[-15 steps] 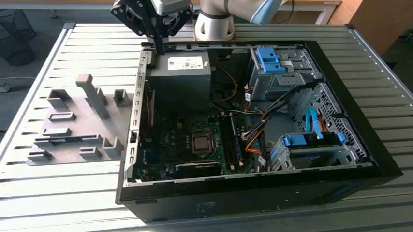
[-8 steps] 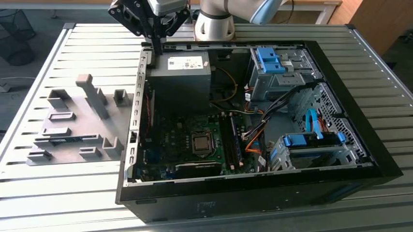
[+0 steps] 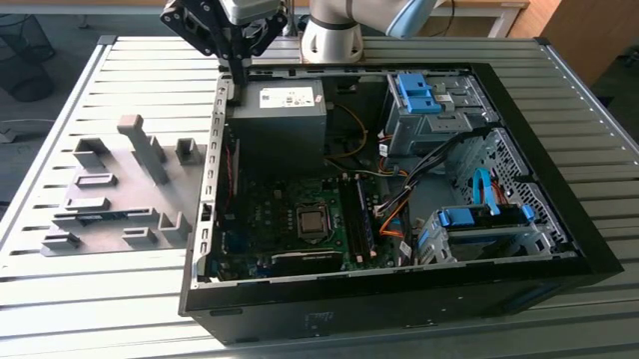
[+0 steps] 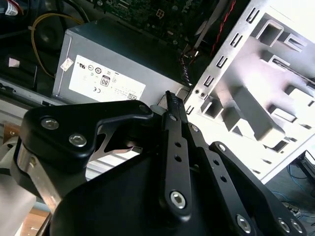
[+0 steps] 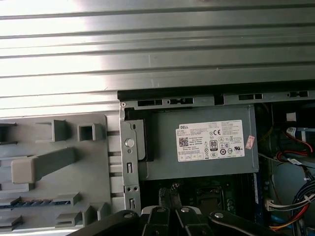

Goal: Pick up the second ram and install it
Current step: 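Reach for the second ram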

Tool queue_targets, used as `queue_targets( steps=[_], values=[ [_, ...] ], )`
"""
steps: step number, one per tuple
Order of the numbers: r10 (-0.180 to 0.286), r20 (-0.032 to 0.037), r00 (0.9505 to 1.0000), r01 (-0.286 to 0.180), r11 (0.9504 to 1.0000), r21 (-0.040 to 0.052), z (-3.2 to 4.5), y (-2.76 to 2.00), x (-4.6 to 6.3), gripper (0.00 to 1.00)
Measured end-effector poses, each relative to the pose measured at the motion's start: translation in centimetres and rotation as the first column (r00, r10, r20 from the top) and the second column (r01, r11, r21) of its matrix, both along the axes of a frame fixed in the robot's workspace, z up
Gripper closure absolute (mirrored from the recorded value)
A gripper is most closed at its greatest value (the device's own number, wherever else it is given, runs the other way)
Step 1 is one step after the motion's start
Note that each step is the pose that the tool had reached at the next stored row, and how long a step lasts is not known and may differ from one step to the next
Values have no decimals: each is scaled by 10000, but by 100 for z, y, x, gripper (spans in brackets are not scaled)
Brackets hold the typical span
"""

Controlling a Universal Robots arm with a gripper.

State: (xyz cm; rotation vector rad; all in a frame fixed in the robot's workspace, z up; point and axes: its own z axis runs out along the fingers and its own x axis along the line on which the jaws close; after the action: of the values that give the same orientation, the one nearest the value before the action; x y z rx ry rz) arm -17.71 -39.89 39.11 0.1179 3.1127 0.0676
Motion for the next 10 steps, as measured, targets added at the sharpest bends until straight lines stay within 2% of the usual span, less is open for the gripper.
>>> queue_targets(
  steps=[10],
  values=[
    [-1,-5,10000,1,10000,0,0,0,-68,89]
  ],
)
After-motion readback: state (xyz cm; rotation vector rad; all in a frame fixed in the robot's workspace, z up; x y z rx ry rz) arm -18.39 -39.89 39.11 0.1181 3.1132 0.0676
